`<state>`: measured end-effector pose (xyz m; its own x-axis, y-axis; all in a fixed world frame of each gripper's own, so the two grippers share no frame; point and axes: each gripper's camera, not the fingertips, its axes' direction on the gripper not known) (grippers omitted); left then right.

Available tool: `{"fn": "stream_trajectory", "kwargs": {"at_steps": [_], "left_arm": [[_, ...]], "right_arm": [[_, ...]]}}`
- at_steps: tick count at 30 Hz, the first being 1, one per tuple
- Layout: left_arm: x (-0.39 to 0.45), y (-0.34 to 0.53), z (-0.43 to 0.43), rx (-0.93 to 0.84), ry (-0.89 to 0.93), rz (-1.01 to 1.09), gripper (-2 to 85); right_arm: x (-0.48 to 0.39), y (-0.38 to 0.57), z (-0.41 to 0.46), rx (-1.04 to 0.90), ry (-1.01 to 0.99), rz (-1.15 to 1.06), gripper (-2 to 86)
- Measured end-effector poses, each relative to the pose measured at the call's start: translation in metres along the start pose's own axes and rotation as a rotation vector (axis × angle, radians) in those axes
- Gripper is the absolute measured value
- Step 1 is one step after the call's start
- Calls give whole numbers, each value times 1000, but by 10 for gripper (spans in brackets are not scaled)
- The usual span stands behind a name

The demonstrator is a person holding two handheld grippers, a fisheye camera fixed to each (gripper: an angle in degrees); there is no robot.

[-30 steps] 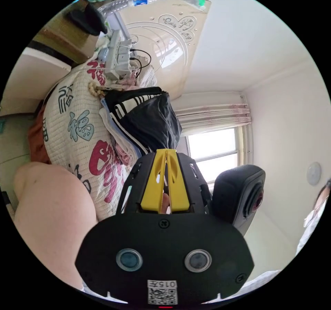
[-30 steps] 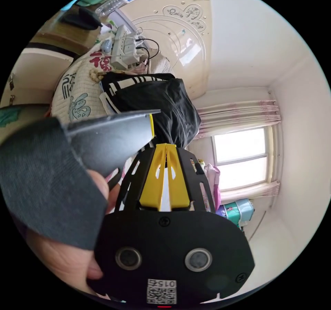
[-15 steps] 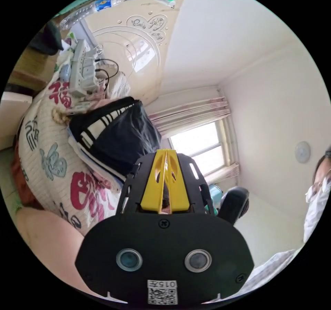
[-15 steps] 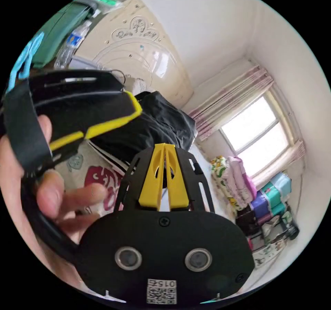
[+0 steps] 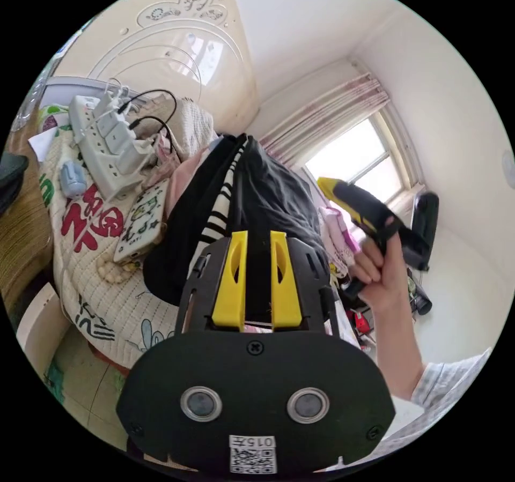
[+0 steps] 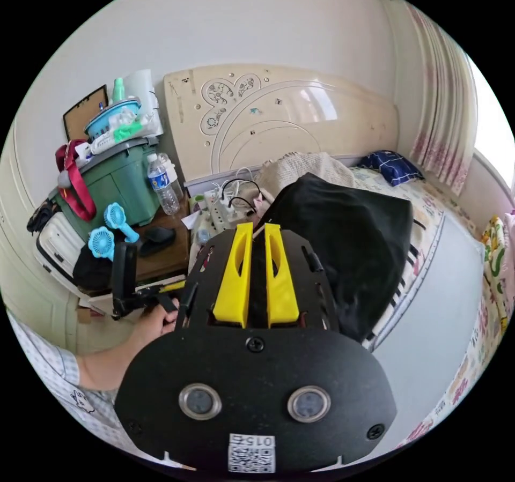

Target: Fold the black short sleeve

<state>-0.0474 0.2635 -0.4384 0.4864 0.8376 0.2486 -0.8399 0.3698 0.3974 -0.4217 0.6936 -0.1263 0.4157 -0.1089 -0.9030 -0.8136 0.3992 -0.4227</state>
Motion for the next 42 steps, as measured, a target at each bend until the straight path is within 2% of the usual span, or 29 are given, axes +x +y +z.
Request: {"fn": "stream_trajectory", "kwargs": {"at_steps": [2, 5, 9, 14, 18, 21, 26, 29, 31, 35, 42], "left_arm": [[1, 3, 6, 5, 9, 15, 9], [10, 4, 6, 10, 114, 70, -4], [31, 10, 9, 5, 198, 147, -8], [39, 11, 21, -3, 239, 172, -9], [40, 8, 25, 2, 269, 171, -8], [49, 3, 25, 12, 277, 207, -8], [38, -27, 7, -20, 247, 284, -6], [15, -62, -28, 151, 296, 284, -5], [12, -89, -36, 197, 219, 292, -1], [15, -160, 3, 104, 38, 327, 47], [12, -221, 98, 7, -80, 363, 69]], "right_arm": [[5, -49, 20, -49, -68, 15, 56], [5, -110, 50, -139, -63, 56, 85], [-2, -176, 71, -155, -27, 158, 127], [-31, -253, 106, -272, 187, 112, 100], [-55, -289, 115, -329, 226, 61, 84], [-66, -319, 106, -332, 261, 53, 41], [-64, -349, 27, -177, 104, 140, 3], [-53, -345, -35, -82, 50, 186, 0], [-45, -339, -69, -42, 2, 229, -1], [-32, -326, -133, 34, -151, 361, -2], [-42, -333, -202, 84, -211, 465, -4]]}}
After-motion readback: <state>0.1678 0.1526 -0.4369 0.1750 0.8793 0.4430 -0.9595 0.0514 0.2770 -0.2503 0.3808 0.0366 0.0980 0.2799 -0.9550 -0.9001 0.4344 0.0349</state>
